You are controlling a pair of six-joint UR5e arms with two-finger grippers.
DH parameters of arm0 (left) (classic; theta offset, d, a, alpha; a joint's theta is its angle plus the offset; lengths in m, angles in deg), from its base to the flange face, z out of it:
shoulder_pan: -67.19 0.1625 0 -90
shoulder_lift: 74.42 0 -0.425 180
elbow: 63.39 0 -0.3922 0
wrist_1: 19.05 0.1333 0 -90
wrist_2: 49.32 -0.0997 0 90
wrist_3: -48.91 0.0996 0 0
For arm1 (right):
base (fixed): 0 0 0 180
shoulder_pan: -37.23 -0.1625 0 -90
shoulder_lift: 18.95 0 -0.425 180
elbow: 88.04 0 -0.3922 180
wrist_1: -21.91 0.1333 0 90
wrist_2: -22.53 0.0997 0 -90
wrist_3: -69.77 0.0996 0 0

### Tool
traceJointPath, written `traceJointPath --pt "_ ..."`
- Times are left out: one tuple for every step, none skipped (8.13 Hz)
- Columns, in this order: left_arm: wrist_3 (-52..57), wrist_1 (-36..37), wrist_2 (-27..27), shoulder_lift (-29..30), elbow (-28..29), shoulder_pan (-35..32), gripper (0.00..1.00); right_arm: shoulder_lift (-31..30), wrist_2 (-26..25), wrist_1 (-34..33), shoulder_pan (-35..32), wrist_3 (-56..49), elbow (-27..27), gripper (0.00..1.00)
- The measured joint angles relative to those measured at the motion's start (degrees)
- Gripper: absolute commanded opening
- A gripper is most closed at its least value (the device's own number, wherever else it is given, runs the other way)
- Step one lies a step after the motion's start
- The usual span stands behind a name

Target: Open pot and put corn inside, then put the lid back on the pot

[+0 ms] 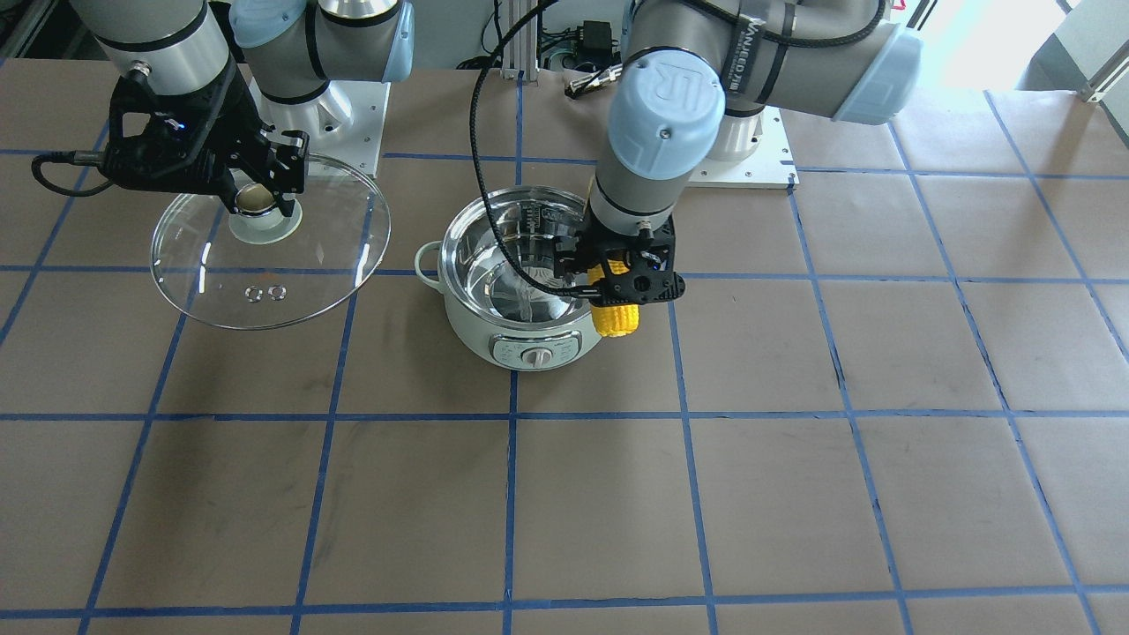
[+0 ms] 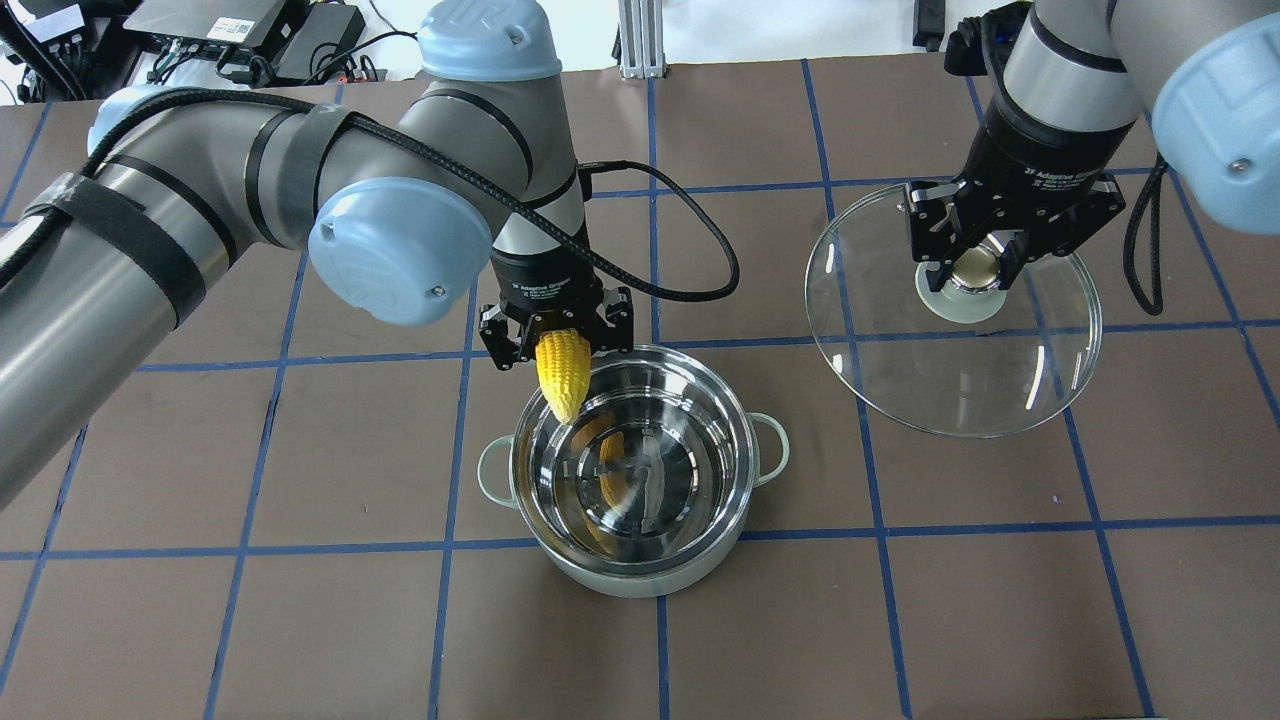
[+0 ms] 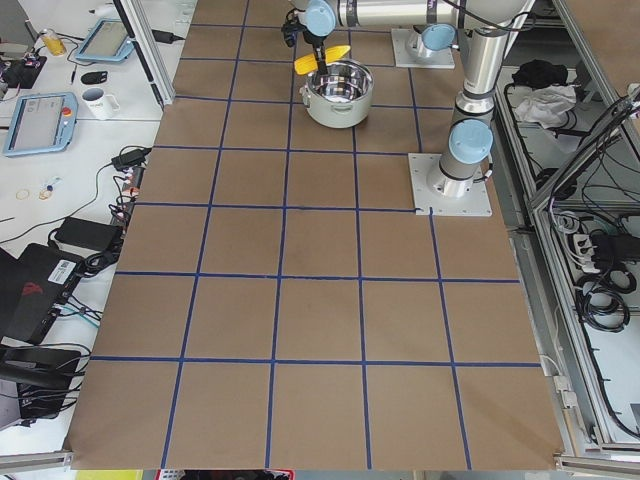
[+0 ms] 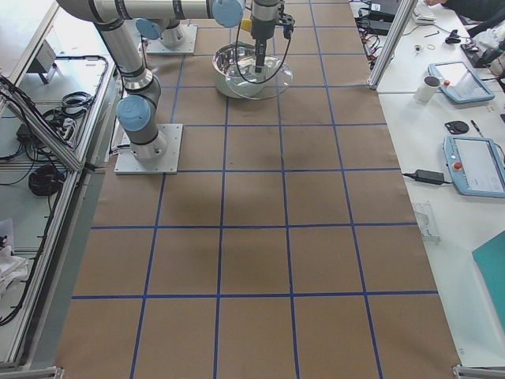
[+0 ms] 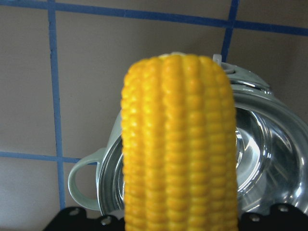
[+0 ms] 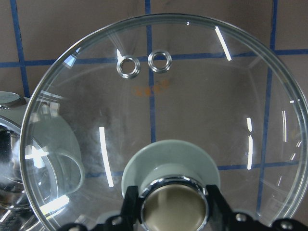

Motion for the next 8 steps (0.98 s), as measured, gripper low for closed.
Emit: traceJointPath --pt "-0.53 -0.02 1.26 -0.56 -0.40 -0.82 0.00 -0.11 -0.05 0.07 0.05 0.05 -0.03 0.25" --pt "-0.80 -0.08 3.42 -0.98 -1.04 -1.29 0.00 -0.16 -0.09 0.14 0.06 0.09 -0.05 0.25" --pt "-1.12 -0.15 5.08 -1.37 -1.99 -1.95 0.00 -0.18 -0.20 0.23 0.09 0.11 -0.07 0.24" --pt "-1.33 -0.15 5.98 -1.61 -3.05 -2.69 0.00 -0.20 -0.44 0.53 0.09 0.12 -0.07 0.23" --pt "-1.45 -0.15 6.48 -1.60 -4.00 -3.14 0.00 -0.21 -0.60 0.74 0.09 0.13 -0.08 0.22" --pt "-1.46 -0.18 7.28 -1.25 -4.87 -3.35 0.00 -0.25 -0.64 0.88 0.09 0.17 -0.08 0.22" --pt "-1.35 -0.21 7.80 -0.86 -5.66 -3.48 0.00 -0.23 -0.64 0.98 0.06 0.20 -0.08 0.22" --pt "-1.31 -0.22 8.11 -0.59 -6.16 -3.52 0.08 -0.22 -0.64 1.03 0.03 0.25 -0.08 0.22"
